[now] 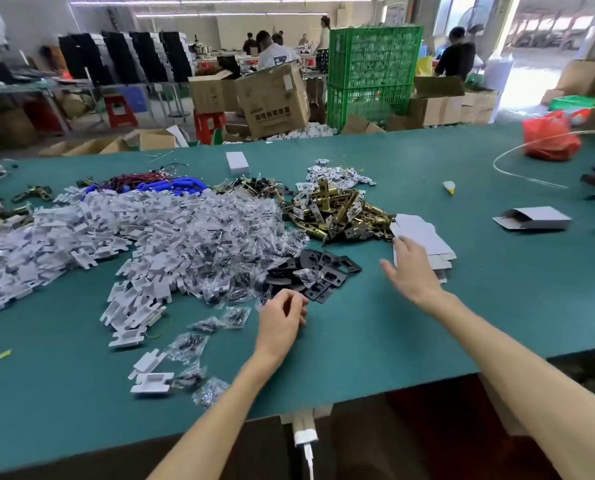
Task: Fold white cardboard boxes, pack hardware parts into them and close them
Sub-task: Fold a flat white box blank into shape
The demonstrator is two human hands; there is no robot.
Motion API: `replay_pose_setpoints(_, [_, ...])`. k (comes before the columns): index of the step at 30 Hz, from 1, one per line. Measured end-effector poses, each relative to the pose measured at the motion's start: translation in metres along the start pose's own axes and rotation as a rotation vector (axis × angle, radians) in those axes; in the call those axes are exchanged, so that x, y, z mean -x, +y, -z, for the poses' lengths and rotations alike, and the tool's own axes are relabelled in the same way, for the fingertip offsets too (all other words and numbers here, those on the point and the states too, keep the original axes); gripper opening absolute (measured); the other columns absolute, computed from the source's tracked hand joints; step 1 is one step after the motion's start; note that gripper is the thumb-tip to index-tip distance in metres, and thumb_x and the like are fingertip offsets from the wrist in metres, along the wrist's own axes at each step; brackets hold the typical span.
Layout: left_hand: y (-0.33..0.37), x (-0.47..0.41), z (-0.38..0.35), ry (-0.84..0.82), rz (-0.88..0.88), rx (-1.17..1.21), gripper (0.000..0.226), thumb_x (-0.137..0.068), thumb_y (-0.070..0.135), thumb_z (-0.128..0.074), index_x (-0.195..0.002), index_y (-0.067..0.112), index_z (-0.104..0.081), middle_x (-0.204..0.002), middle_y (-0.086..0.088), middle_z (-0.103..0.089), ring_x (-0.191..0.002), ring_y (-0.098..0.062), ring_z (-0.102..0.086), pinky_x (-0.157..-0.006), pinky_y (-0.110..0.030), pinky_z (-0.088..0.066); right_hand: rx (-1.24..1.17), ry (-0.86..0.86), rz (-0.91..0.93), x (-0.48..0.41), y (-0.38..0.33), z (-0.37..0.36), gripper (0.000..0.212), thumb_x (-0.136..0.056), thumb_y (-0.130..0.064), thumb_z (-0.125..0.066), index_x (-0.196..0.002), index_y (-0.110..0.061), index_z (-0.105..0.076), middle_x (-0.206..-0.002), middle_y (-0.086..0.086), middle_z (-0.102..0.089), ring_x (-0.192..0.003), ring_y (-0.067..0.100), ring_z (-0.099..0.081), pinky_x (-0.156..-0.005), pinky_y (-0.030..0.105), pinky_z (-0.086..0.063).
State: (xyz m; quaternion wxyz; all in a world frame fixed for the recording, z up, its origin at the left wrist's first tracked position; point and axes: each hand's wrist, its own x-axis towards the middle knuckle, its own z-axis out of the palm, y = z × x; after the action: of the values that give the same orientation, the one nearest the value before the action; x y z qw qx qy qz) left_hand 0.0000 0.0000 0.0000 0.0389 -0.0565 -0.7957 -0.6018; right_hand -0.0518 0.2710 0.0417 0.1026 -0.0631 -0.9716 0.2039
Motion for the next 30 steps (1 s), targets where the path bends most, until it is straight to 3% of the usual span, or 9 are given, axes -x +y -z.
replay_pose_setpoints(3, [-0.004,-0.002,0.004,0.015,0.011,-0.006,0.022,-0.106,0.020,-0.055,-0.091,0.015,-0.069,-0.076,-0.002,-0.071,-0.062,-0.010,-0.065,-0.058,-0.021,-0.049,0.214,-0.002,-0.101,-0.016,0.018,0.008,0.066,-0.106,-0.031,-0.047,-0.156,0.004,-0.021,-0.166,0.019,-0.017,-0.154,0.033,-0.012,-0.125,0.044,-0.013])
replay_pose_setpoints(8, [-0.004,-0.001,0.005,-0.026,0.017,-0.011,0.023,-0.106,0.023,-0.055,-0.088,0.018,-0.068,-0.072,0.002,-0.071,-0.061,-0.010,-0.065,-0.055,-0.019,-0.046,0.359,-0.079,-0.197,-0.020,0.026,0.007,0.044,-0.106,-0.034,-0.045,-0.137,-0.002,-0.045,-0.141,0.016,-0.053,-0.131,0.035,-0.046,-0.108,0.047,-0.033])
replay_pose_setpoints(12, [-0.004,-0.003,0.005,-0.017,0.024,0.035,0.022,-0.106,0.022,-0.056,-0.089,0.017,-0.069,-0.075,0.000,-0.071,-0.063,-0.013,-0.067,-0.052,-0.022,-0.048,0.486,-0.020,-0.174,-0.016,0.027,0.001,0.027,-0.104,-0.019,-0.045,-0.126,-0.005,-0.052,-0.130,0.016,-0.055,-0.119,0.036,-0.049,-0.100,0.044,-0.040])
replay_pose_setpoints(17, [-0.004,-0.002,0.006,-0.014,0.029,0.056,0.021,-0.105,0.020,-0.056,-0.090,0.017,-0.070,-0.075,0.000,-0.071,-0.063,-0.012,-0.067,-0.050,-0.024,-0.049,0.348,0.114,-0.147,-0.014,0.020,0.008,0.019,-0.098,-0.002,-0.041,-0.106,0.001,-0.058,-0.108,0.021,-0.064,-0.099,0.038,-0.053,-0.071,0.039,-0.040])
replay_pose_setpoints(20, [-0.003,-0.001,0.007,-0.013,0.031,0.075,0.021,-0.104,0.018,-0.057,-0.089,0.015,-0.070,-0.075,-0.002,-0.071,-0.063,-0.013,-0.066,-0.050,-0.025,-0.048,0.100,0.325,-0.185,-0.008,0.013,0.025,0.019,-0.093,0.005,-0.041,-0.103,0.000,-0.055,-0.092,0.021,-0.063,-0.080,0.038,-0.052,-0.066,0.040,-0.039])
replay_pose_setpoints(24, [-0.003,0.000,0.008,-0.024,0.022,0.092,0.020,-0.104,0.017,-0.057,-0.090,0.014,-0.071,-0.076,-0.002,-0.072,-0.065,-0.015,-0.068,-0.051,-0.024,-0.049,-0.450,0.468,-0.234,0.018,-0.012,0.041,0.026,-0.106,-0.016,-0.037,-0.083,-0.013,-0.047,-0.074,0.007,-0.047,-0.074,0.031,-0.043,-0.063,0.039,-0.029])
replay_pose_setpoints(26, [-0.004,-0.001,0.007,-0.001,0.023,0.141,0.021,-0.106,0.015,-0.056,-0.092,0.011,-0.072,-0.077,-0.005,-0.072,-0.067,-0.018,-0.070,-0.051,-0.027,-0.051,-0.643,0.392,-0.155,0.044,-0.036,0.037,0.035,-0.106,-0.018,-0.042,-0.071,-0.016,-0.039,-0.067,0.000,-0.038,-0.065,0.021,-0.032,-0.059,0.038,-0.025])
replay_pose_setpoints(27, [-0.003,-0.002,0.006,0.022,0.037,0.194,0.022,-0.107,0.013,-0.054,-0.095,0.008,-0.072,-0.079,-0.009,-0.073,-0.068,-0.021,-0.071,-0.052,-0.029,-0.054,-0.754,0.322,-0.137,0.057,-0.047,0.029,0.035,-0.106,-0.016,-0.045,-0.071,-0.015,-0.044,-0.068,-0.001,-0.041,-0.065,0.018,-0.034,-0.059,0.036,-0.028])
replay_pose_setpoints(30, [-0.003,-0.004,0.010,0.061,0.121,0.398,0.026,-0.109,0.016,-0.050,-0.107,0.004,-0.072,-0.095,-0.015,-0.077,-0.084,-0.026,-0.076,-0.069,-0.033,-0.063,-1.197,-0.015,-0.235,0.091,-0.073,-0.001,0.022,-0.106,-0.012,-0.050,-0.098,-0.013,-0.070,-0.093,0.001,-0.074,-0.081,0.014,-0.064,-0.068,0.029,-0.054])
